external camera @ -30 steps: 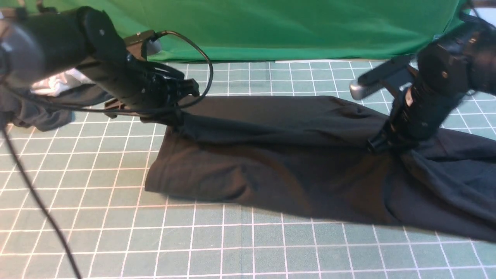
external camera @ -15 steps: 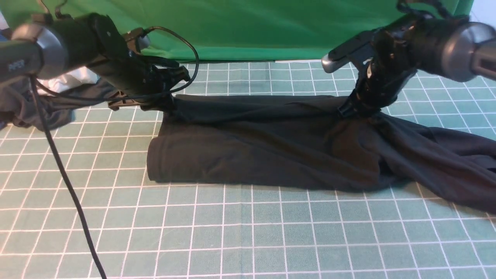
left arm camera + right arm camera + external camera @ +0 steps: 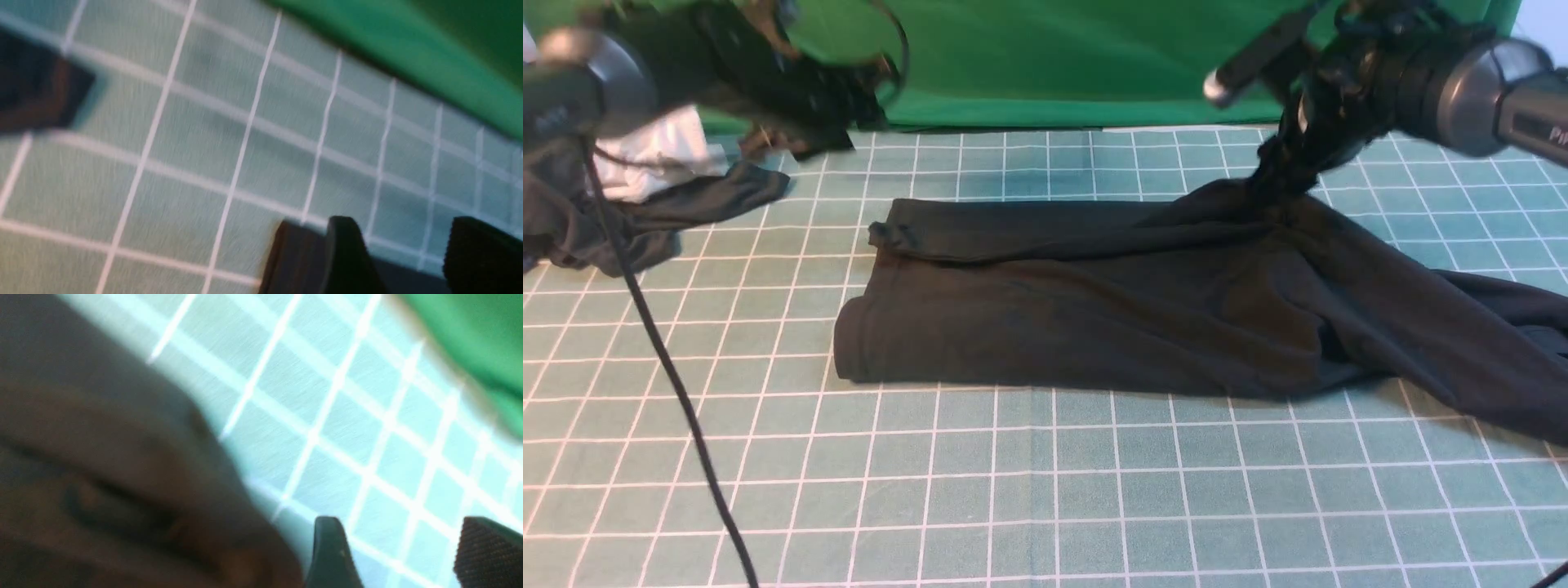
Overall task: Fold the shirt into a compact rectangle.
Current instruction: 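Fold the black garment in half by bringing its near edge over to the far edge, then pull the folded dark garment lengthwise by its ends to straighten it flat on the table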
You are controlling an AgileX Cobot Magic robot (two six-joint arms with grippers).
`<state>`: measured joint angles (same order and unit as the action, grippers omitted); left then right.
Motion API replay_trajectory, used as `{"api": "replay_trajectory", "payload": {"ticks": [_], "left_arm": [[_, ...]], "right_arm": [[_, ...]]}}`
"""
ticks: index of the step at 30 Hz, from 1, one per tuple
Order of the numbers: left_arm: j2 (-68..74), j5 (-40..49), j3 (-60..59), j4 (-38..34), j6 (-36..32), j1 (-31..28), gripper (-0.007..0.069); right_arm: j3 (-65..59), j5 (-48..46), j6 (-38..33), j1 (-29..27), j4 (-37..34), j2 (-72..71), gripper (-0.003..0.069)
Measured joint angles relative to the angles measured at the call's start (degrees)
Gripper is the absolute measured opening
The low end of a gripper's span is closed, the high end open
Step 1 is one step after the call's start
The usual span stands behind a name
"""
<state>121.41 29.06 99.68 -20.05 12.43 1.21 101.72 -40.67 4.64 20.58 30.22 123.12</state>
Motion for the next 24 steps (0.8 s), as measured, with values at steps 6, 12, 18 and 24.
{"api": "replay_trajectory", "payload": {"ticks": [6, 12, 18, 24], "left_arm": [[-0.52, 18.96, 11.72, 0.34, -1.74, -1.20, 0.0475], [0.26, 38.00, 12.66, -1.03, -5.90, -1.18, 0.0371], [4.27, 40.72, 9.68, -1.07, -8.64, 0.18, 0.0108], [9.85, 35.00, 9.25, -2.75, -9.86, 2.50, 0.0011]], "right_arm": [[8.60, -12.33, -1.45, 0.00, -0.22, -4.42, 0.0111], [10.20, -26.46, -4.33, 0.00, -4.39, -8.09, 0.0014], [6.88, -28.72, -5.34, -0.01, -13.07, -11.31, 0.0011], [1.22, -28.72, -5.34, -0.01, -17.76, -14.23, 0.0011]]}}
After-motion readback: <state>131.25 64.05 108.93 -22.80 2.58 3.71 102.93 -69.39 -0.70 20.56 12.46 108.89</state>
